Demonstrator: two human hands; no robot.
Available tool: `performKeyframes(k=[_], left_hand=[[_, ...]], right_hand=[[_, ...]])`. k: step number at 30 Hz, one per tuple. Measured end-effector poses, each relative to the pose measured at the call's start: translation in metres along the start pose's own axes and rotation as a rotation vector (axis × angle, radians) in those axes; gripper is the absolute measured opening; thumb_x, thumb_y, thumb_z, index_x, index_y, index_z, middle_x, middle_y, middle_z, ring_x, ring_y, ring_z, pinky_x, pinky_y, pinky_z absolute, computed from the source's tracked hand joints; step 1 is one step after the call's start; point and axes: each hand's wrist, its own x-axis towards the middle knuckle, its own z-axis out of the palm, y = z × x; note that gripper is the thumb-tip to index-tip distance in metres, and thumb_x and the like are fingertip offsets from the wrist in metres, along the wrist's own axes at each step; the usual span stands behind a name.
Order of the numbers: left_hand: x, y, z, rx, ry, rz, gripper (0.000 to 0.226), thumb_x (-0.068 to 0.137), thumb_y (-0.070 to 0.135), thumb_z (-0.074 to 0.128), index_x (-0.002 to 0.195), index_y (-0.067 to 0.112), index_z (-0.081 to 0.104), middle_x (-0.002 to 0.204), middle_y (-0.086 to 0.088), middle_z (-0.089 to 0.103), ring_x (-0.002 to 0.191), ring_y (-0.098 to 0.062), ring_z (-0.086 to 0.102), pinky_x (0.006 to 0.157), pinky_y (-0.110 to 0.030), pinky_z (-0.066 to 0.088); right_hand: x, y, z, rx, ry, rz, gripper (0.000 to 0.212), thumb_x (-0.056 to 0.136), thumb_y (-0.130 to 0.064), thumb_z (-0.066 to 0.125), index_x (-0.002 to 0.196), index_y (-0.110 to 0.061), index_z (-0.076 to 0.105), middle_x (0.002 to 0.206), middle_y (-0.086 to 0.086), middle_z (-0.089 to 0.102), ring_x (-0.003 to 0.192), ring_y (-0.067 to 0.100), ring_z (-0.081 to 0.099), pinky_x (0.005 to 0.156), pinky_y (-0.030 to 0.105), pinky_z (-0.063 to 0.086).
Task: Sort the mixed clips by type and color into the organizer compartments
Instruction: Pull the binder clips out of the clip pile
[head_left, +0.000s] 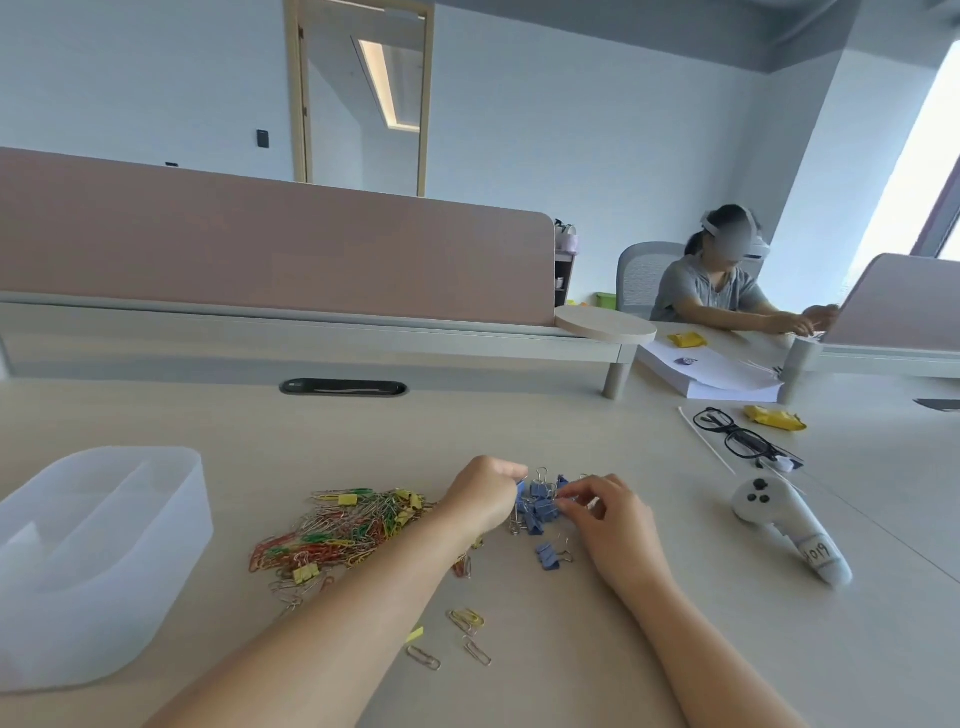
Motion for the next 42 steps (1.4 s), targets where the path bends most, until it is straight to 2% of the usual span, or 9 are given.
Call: performKeyframes(k=[6,10,17,22,27,34,37,39,42], left_hand=[[-0.004,-0.004,-0.015,0.083,-0.118,0.073,0.061,0.094,-0.005,0.028,0.145,0.025,0.044,0.154,0.002,0.037,0.130,-0.012,0.047,0.095,-0.020,0.034],[-0.003,-0.012,-0.027,0.102,-0.080,0.115,0.054,0.100,0.004,0.031,0.145,0.031,0.043,0.155,0.000,0.034,0.120,-0.014,0.055,0.071,-0.014,0.035],[-0.025,-0.025,-0.062,0.105,-0.009,0.166,0.045,0.099,0.000,0.038,0.127,0.024,0.063,0.135,0.008,0.058,0.127,-0.007,0.051,0.101,-0.017,0.036],[-0.051,-0.049,-0.094,0.231,0.111,0.224,0.036,0.101,0.012,0.047,0.117,0.036,0.068,0.130,0.018,0.059,0.103,-0.003,0.062,0.079,-0.007,0.043],[-0.060,-0.076,-0.122,0.374,0.279,0.203,0.039,0.099,0.004,0.044,0.127,0.025,0.063,0.133,0.008,0.057,0.111,0.002,0.050,0.090,-0.005,0.032],[-0.063,-0.099,-0.127,0.329,0.300,0.092,0.042,0.104,0.012,0.035,0.144,0.020,0.044,0.148,0.004,0.044,0.136,-0.015,0.041,0.113,-0.028,0.031],[-0.062,-0.104,-0.123,0.260,0.279,0.087,0.043,0.104,0.014,0.033,0.144,0.022,0.045,0.143,0.004,0.051,0.092,-0.013,0.068,0.082,-0.027,0.054],[-0.060,-0.103,-0.118,0.259,0.241,0.113,0.043,0.103,0.017,0.034,0.143,0.028,0.047,0.142,0.010,0.052,0.050,0.001,0.050,0.057,-0.016,0.048],[-0.060,-0.107,-0.114,0.307,0.185,0.167,0.043,0.099,0.024,0.039,0.139,0.037,0.048,0.139,0.018,0.051,0.067,-0.004,0.059,0.072,-0.019,0.054]], right_hand=[[-0.003,-0.004,-0.002,0.015,0.077,-0.117,0.017,0.090,-0.016,0.065,0.082,-0.031,0.070,0.088,-0.016,0.061,0.084,-0.001,0.052,0.070,0.006,0.036],[-0.010,-0.011,0.002,-0.059,0.037,-0.299,0.012,0.091,-0.027,0.065,0.089,-0.037,0.070,0.094,-0.023,0.059,0.096,-0.001,0.048,0.082,0.010,0.034],[-0.017,-0.011,0.016,-0.520,-0.213,-0.515,0.039,0.084,-0.068,0.039,0.112,-0.052,0.059,0.127,-0.029,0.044,0.122,0.003,0.033,0.097,0.027,0.014],[-0.014,-0.018,0.021,-0.584,-0.095,-0.475,0.017,0.088,-0.049,0.053,0.100,-0.047,0.066,0.120,-0.025,0.053,0.115,0.006,0.039,0.093,0.031,0.017],[-0.016,-0.050,0.040,-0.443,-0.207,-0.496,0.020,0.091,-0.029,0.061,0.109,-0.036,0.068,0.106,-0.018,0.056,0.101,0.010,0.051,0.084,0.029,0.032],[-0.014,-0.075,0.079,-0.329,-0.257,-0.274,0.030,0.099,-0.014,0.041,0.123,-0.017,0.058,0.126,-0.003,0.047,0.118,0.019,0.043,0.096,0.025,0.035],[-0.014,-0.072,0.093,-0.262,-0.329,-0.187,0.034,0.100,-0.014,0.038,0.128,-0.017,0.057,0.139,-0.001,0.047,0.132,0.021,0.041,0.107,0.027,0.032],[-0.016,-0.072,0.091,-0.221,-0.371,-0.169,0.039,0.101,-0.012,0.035,0.136,-0.019,0.053,0.151,-0.002,0.040,0.145,0.017,0.027,0.116,0.029,0.023],[-0.018,-0.077,0.090,-0.241,-0.446,-0.238,0.046,0.101,-0.011,0.035,0.143,-0.028,0.044,0.154,-0.009,0.033,0.148,0.011,0.015,0.117,0.027,0.014]])
